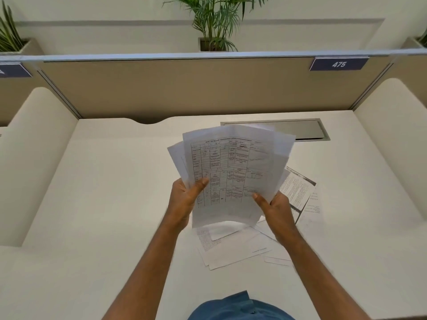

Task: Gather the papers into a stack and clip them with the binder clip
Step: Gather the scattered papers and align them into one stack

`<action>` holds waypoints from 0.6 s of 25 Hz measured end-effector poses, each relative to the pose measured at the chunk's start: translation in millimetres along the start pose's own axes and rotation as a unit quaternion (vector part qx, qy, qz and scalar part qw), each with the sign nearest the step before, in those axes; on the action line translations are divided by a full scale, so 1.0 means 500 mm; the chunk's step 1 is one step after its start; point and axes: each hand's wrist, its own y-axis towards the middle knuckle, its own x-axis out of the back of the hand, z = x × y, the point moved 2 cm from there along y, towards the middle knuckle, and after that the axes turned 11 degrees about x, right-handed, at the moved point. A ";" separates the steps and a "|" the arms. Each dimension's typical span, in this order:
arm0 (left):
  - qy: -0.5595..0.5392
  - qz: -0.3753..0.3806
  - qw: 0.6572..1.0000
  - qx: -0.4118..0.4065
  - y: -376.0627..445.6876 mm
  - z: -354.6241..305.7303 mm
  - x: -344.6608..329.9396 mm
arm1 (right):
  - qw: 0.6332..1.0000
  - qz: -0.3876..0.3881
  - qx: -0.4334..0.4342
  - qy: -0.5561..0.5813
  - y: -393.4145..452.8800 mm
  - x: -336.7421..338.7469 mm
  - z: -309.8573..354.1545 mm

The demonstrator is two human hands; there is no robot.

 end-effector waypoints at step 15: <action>0.059 0.037 0.995 0.067 -0.016 0.108 0.007 | 0.998 -0.050 -0.020 -0.013 -0.066 0.004 -0.046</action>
